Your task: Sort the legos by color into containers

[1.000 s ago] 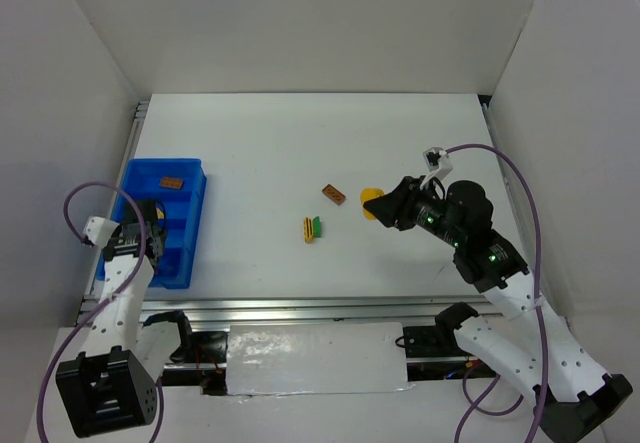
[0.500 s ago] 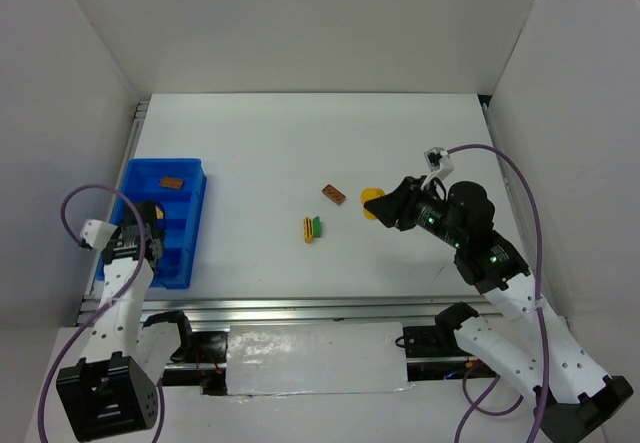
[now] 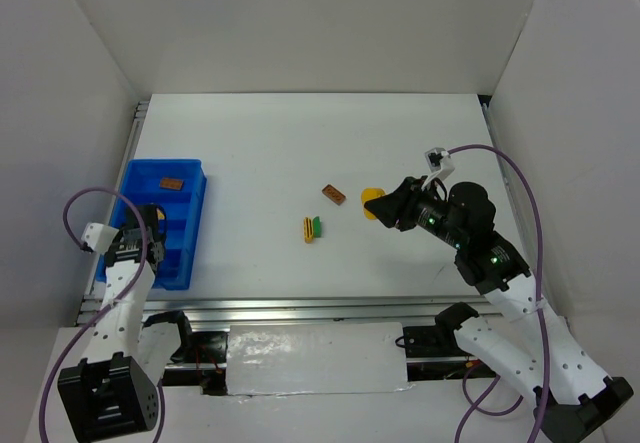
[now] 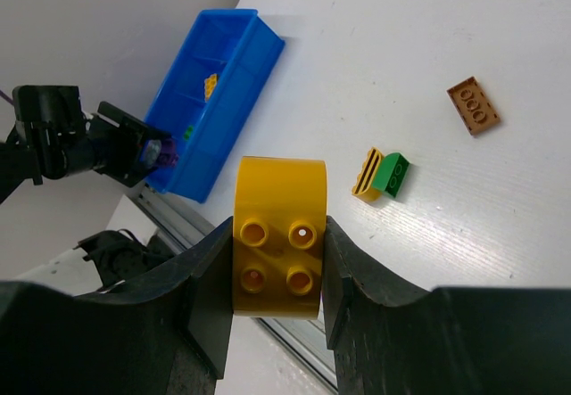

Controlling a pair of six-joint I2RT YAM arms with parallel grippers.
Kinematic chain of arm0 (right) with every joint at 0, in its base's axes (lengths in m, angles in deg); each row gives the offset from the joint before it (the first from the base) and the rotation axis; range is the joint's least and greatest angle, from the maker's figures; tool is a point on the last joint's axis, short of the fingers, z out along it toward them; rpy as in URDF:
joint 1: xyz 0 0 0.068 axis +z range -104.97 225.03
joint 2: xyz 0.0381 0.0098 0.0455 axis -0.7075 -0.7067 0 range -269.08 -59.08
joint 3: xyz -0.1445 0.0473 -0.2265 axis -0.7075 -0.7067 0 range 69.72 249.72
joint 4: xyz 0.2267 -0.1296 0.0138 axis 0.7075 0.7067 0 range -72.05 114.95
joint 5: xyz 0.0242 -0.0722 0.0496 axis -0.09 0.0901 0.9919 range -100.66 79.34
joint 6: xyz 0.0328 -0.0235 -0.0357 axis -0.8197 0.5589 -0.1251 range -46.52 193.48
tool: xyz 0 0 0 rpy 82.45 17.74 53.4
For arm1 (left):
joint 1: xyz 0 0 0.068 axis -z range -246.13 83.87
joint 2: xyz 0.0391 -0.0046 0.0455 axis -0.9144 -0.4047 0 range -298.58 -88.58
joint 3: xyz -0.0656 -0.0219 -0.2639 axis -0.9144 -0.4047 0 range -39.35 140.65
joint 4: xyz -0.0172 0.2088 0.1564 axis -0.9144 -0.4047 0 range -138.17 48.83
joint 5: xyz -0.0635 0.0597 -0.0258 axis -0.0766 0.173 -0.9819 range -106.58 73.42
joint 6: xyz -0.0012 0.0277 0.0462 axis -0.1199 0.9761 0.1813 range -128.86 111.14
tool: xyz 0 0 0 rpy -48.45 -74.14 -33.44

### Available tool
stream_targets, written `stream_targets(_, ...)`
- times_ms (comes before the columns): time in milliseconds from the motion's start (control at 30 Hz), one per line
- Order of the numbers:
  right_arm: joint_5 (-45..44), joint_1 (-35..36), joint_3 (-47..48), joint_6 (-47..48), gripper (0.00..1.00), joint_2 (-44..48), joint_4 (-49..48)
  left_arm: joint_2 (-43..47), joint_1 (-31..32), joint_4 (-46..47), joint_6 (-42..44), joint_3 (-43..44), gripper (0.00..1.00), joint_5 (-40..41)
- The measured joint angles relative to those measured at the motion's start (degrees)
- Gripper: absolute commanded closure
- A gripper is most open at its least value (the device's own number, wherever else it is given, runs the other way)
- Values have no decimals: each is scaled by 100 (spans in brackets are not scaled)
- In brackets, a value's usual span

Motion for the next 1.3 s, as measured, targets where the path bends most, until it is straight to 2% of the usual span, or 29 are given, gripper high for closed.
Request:
stream_targets(200,2,0,0,11,100,0,0,-4,-7,68,11,-4,15,-2)
stream_targets(600,2,0,-7,11,100,0,-4,46,-17,181,31,11,12,-111)
stream_targets(767,2,0,-11,11,100,-2,-4,332,-20,101,186,245,1,-199)
stream_targets(833,4,0,-9,11,100,-4,-4,428,-20,138,369,391,1,-308)
stream_targets(1033,48,0,-11,13,100,-22,-9,459,-22,481,1220,780,0,-1073)
stream_targets(1133,166,-2,-20,20,100,-20,-87,557,-22,787,1700,826,0,-1731)
stream_targets(1300,608,-11,-153,68,100,-2,-323,750,-20,1482,2321,914,1,-3646)
